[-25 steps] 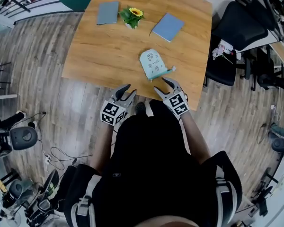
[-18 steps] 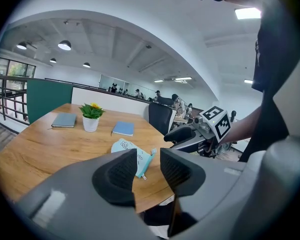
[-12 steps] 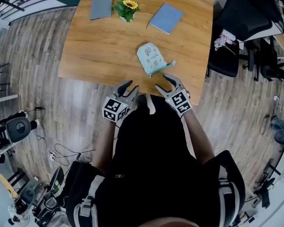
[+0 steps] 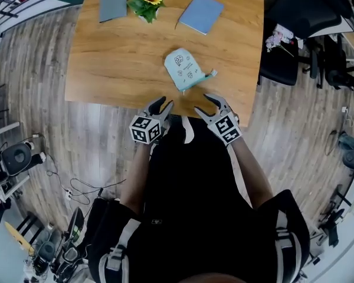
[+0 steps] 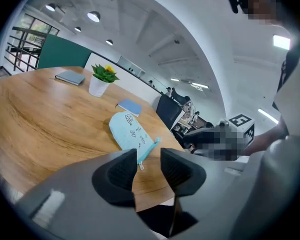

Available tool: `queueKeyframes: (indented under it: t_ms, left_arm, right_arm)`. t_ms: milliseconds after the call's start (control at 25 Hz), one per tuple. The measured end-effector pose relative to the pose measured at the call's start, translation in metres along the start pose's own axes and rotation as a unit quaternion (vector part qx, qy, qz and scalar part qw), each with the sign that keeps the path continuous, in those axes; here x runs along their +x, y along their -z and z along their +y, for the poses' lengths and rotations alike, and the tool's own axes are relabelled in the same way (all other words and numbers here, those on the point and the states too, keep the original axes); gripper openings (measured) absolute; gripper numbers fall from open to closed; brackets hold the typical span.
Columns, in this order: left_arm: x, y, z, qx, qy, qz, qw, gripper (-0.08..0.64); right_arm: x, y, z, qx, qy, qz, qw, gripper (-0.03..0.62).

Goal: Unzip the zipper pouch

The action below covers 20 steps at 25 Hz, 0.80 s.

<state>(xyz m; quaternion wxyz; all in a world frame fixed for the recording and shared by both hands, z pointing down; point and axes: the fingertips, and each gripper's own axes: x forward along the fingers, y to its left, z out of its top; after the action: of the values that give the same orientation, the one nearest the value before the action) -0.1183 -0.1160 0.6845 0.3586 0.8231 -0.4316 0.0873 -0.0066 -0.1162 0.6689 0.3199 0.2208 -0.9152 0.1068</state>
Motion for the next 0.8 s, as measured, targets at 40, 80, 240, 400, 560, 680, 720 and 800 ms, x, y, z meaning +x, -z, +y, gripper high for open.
queueKeyframes:
  t_ms: [40,80,240,400,560,680,720,800]
  left_arm:
    - [0.005,0.003,0.002,-0.003,0.000,0.005,1.0000,0.143]
    - [0.010,0.005,0.003,-0.007,0.001,0.009,0.9999,0.144]
    - [0.029,0.010,0.010,-0.063,0.011,0.013,0.9979,0.169]
    - [0.043,0.007,0.022,-0.154,0.006,-0.004,0.9880,0.169]
    - [0.055,0.010,0.030,-0.219,0.008,-0.006,0.9756,0.172]
    - [0.065,0.018,0.035,-0.230,0.007,0.008,0.9731,0.178]
    - [0.068,0.019,0.037,-0.236,0.007,0.011,0.9716,0.181]
    - [0.072,0.021,0.041,-0.248,0.008,0.015,0.9687,0.186]
  right_arm:
    - [0.000,0.000,-0.001,0.000,0.000,0.001,1.000,0.230]
    - [0.001,0.000,-0.002,0.001,0.000,0.001,1.000,0.230]
    - [0.002,0.003,-0.003,0.007,-0.002,0.006,1.000,0.230]
    - [0.002,0.004,-0.006,0.004,-0.007,0.013,1.000,0.230]
    - [0.007,0.001,-0.008,0.002,-0.011,0.012,1.000,0.229]
    - [0.011,-0.001,-0.011,0.001,-0.015,0.014,1.000,0.229]
    - [0.012,-0.002,-0.012,-0.001,-0.016,0.016,1.000,0.229]
    - [0.012,-0.006,-0.013,-0.004,-0.019,0.017,1.000,0.229]
